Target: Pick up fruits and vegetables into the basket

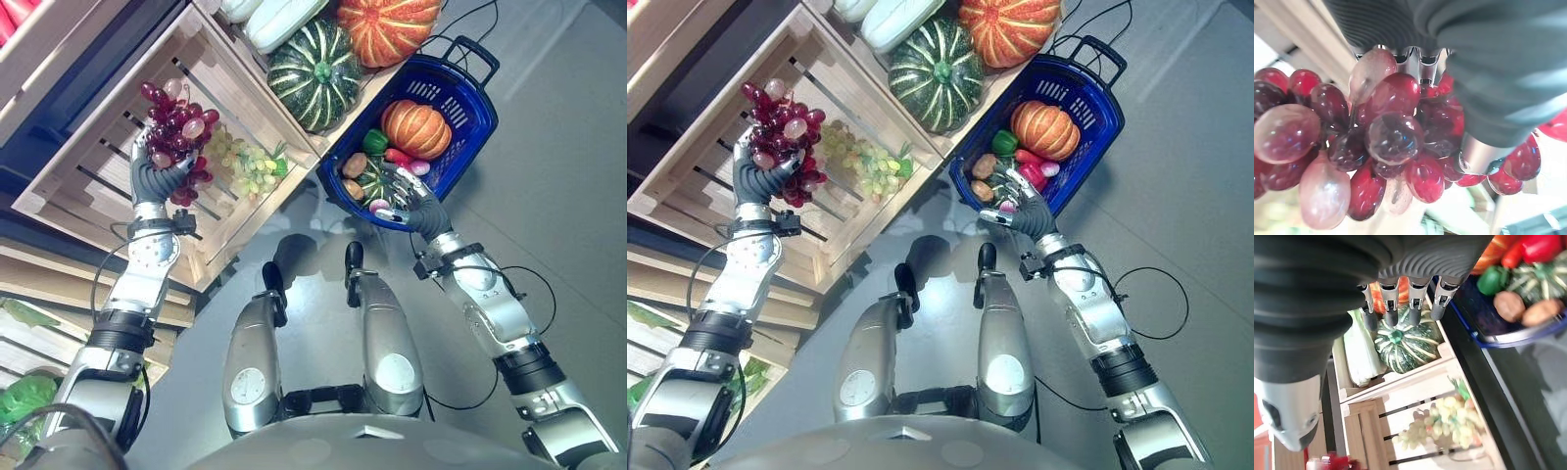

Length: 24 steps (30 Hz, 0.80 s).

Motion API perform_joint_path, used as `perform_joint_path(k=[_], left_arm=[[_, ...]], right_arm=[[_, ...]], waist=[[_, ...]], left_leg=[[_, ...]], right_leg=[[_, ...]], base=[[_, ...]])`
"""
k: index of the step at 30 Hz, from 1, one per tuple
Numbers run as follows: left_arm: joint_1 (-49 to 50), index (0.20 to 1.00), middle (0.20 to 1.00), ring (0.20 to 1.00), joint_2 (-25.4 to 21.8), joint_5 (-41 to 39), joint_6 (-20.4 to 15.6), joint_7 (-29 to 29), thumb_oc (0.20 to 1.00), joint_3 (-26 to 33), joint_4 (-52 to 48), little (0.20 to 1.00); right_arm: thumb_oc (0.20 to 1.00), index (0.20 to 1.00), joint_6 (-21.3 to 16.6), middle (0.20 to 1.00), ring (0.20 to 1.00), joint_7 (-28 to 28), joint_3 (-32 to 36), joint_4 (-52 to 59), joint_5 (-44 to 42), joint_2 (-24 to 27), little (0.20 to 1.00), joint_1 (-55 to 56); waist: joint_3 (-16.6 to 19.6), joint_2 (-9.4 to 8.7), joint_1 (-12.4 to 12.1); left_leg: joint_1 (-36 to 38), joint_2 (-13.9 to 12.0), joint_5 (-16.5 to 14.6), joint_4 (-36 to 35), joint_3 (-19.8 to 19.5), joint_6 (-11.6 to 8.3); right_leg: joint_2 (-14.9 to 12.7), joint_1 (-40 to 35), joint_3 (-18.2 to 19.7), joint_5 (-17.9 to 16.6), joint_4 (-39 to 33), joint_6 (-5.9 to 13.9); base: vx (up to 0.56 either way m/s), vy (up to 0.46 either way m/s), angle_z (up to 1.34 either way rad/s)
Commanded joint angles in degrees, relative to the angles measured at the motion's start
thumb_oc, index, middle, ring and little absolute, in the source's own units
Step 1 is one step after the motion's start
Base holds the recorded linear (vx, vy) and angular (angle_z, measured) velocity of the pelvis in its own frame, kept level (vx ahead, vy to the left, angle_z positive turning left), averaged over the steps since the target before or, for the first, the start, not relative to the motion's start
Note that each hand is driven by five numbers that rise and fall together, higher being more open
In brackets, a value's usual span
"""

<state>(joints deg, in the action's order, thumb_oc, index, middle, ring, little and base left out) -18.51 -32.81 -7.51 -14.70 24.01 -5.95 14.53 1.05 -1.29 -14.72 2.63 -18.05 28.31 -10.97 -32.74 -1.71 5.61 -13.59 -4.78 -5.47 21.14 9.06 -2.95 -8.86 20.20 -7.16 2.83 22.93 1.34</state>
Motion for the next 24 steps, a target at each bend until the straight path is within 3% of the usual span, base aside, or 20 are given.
perform_joint_path(k=[1, 5, 7, 10, 15, 19, 24], left_arm=[[1.52, 0.2, 0.2, 0.2, -1.85, -3.38, -3.2, -3.1, 0.2, 2.89, -6.77, 0.2], [1.91, 0.2, 0.2, 0.2, -0.36, -6.63, -1.43, -9.75, 0.2, 2.16, -11.94, 0.2], [2.21, 0.2, 0.2, 0.2, 0.66, -8.47, -0.91, -12.02, 0.2, 1.42, -13.9, 0.2], [2.75, 0.2, 0.2, 0.2, 2.1, -12.06, 1.07, -14.84, 0.2, 1.46, -16.96, 0.2], [2.33, 0.2, 0.2, 0.2, 4.96, -14.95, 5.59, -14.91, 0.2, -0.21, -19.64, 0.2], [1.2, 0.2, 0.2, 0.2, 6.46, -17.9, 7.94, -14.7, 0.2, -1.21, -20.38, 0.2], [0.08, 0.2, 0.2, 0.2, 8.94, -20.58, 9.52, -15.13, 0.2, -3.46, -22.11, 0.2]], right_arm=[[1.0, 1.0, 1.78, 1.0, 1.0, 1.39, -0.14, 3.13, 2.65, 1.23, 1.0, 0.17], [1.0, 1.0, 4.28, 1.0, 1.0, -2.07, -1.46, 4.04, -5.75, -0.69, 1.0, -2.12], [1.0, 1.0, 4.71, 1.0, 1.0, -0.43, -2.51, 4.74, -7.18, -2.62, 1.0, -2.79], [1.0, 1.0, 2.77, 1.0, 1.0, 0.0, -3.03, 6.36, -10.15, -3.97, 1.0, -3.56], [1.0, 1.0, -1.32, 1.0, 1.0, -1.85, -5.32, 13.19, -13.88, -7.65, 1.0, -6.58], [1.0, 1.0, 2.25, 1.0, 1.0, -1.81, -8.01, 15.23, -16.83, -9.37, 1.0, -9.19], [1.0, 1.0, 3.19, 1.0, 1.0, -2.25, -11.83, 16.03, -21.94, -12.33, 1.0, -11.27]], waist=[[7.93, 1.49, -0.67], [10.41, 1.91, -1.63], [11.77, 2.12, -2.08], [13.49, 2.44, -2.52], [16.18, 2.84, -3.27], [17.55, 2.7, -3.99], [18.42, 2.22, -4.95]], left_leg=[[1.49, 2.24, -1.18, -0.06, 1.73, 2.12], [5.16, 2.56, -1.23, -2.43, 1.17, 1.97], [7.0, 2.8, -1.5, -3.39, 0.83, 2.03], [8.92, 2.97, -1.4, -4.97, 0.6, 2.23], [11.67, 2.86, -1.93, -6.19, 0.14, 2.22], [13.13, 2.86, -2.27, -6.54, -0.39, 2.17], [14.51, 2.62, -2.01, -7.6, -0.89, 2.05]], right_leg=[[-2.19, -6.01, -0.98, 2.23, -2.3, 3.4], [-2.58, -10.19, -1.7, 2.04, -4.79, 3.89], [-2.66, -12.21, -1.8, 1.99, -5.94, 4.17], [-2.7, -14.3, -1.88, 1.62, -7.83, 4.43], [-2.84, -17.15, -2.27, 1.86, -9.1, 4.89], [-3.0, -18.74, -2.56, 2.02, -9.62, 5.08], [-3.13, -20.21, -3.13, 1.81, -10.36, 5.41]], base=[[0.11, -0.019, -0.05], [0.13, -0.029, 0.03], [0.16, -0.028, 0.08], [0.12, -0.011, 0.04], [0.11, -0.023, 0.05], [0.06, -0.031, 0.09], [0.03, -0.045, 0.07]])
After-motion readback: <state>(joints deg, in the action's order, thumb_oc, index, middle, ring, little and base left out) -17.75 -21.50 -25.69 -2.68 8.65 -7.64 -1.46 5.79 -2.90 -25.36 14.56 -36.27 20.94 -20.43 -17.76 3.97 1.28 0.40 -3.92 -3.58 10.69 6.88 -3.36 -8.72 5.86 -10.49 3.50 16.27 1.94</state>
